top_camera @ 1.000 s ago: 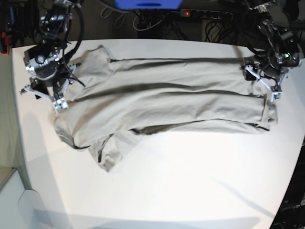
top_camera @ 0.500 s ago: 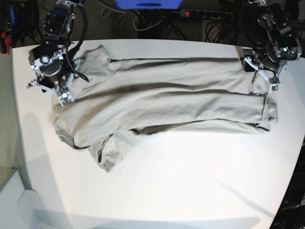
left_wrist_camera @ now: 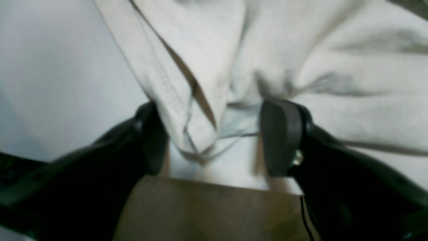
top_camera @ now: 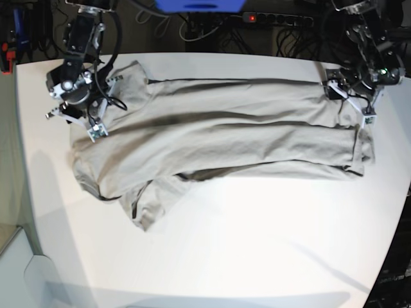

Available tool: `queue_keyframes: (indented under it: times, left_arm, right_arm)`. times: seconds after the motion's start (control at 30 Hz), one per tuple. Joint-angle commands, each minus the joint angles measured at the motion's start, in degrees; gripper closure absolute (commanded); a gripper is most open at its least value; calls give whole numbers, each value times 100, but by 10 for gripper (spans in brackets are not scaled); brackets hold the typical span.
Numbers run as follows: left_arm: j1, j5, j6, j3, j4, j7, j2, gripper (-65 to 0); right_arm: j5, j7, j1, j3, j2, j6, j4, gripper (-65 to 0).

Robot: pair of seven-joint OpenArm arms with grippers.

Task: Layout the t-shirt on the table in an organized manner, then fold the t-shirt properly
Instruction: 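Open both grippers and regrasp the shirt's edge, then lift the beige shirt with both grippers and shake it out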

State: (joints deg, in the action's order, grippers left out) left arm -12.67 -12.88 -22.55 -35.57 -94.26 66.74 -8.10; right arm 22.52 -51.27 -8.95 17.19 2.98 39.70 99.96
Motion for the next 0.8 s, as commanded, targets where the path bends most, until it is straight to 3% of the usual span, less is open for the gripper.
queue_keyframes:
  times: [0.0,0.13,0.2,0.27,0.37,0.4,0.5,0.67,0.77]
  left_arm:
    - [14,1,-18,-8,-20,12,-56,-354]
    - [23,1,-18,-8,-12,12,-56,-80]
    - [23,1,0,-8,-12,12,-56,0]
    - [23,1,0,-8,-29,20,-56,-12]
    - [31,-52,0,-8,-91,64,-56,-1]
    - [58,-52,0,-8,-170,73,-65,-2]
    - [146,-52,8,-16,-539,223,-65,-2]
    - [744,-61,-9,-34,-1277,944,-83,-2]
    - [1253,-61,0,-43,-1550,1326,-109,-2]
  right_arm:
    - [11,-38,-6,8,-13,30,-49,-284]
    - [38,-47,-6,-9,-13,30,-181,-283]
    - [20,-47,-41,-27,-13,30,-181,-268]
    - [11,-47,-59,-27,-13,30,-163,-205]
    - [47,-47,-32,0,-13,30,-128,-25]
    - [47,-47,-15,0,-21,30,-93,0]
    - [47,-47,-6,8,-48,30,347,-1]
    - [55,-65,266,-36,-30,30,1454,0]
    - [55,-408,715,-9,-57,30,1613,0]
